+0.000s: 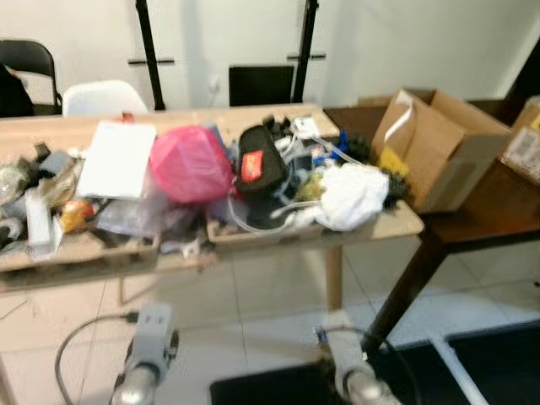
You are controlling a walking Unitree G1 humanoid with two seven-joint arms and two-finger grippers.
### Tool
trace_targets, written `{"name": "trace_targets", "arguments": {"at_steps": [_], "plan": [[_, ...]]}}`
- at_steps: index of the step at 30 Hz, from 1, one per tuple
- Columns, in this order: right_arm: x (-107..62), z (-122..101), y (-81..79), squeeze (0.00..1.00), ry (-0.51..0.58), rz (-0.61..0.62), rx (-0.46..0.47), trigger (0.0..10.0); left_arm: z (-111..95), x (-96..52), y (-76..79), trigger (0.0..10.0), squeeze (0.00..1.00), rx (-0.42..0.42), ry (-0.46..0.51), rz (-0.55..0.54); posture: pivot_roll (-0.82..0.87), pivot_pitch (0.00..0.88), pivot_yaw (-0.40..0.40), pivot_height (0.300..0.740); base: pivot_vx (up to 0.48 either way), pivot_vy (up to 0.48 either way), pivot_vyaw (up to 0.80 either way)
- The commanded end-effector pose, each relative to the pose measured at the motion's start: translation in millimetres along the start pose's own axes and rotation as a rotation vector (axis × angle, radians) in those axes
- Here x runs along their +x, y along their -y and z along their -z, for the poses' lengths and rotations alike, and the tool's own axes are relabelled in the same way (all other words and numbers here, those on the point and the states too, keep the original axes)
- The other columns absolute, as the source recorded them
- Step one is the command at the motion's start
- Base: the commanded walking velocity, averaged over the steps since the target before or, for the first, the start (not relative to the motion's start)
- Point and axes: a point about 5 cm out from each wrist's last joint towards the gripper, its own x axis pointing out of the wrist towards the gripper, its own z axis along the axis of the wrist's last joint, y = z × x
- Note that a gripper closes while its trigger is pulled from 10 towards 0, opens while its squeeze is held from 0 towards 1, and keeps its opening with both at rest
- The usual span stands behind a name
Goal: Picking trash to rubbish bin
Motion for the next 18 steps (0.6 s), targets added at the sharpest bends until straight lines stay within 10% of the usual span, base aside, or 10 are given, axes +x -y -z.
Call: {"name": "trace_targets", "arguments": {"at_steps": [1,18], "plan": [[-0.2,2.0,-0.5,0.00,-0.013,-0.002,0.004,10.0,10.0,-4.6,-0.7,10.0,0.00,-0.014,-0.036,-0.009,0.02,0.038,-0.020,0.740,0.000,0.000,0.80],[-1.3,3.7,2.9,0.00,-0.002,0.023,0.059,10.0,10.8,-4.7,1.5,10.0,0.00,-0.014,-0.043,-0.004,0.01,0.042,-0.009,0.740,0.000,0.000,0.61]]}}
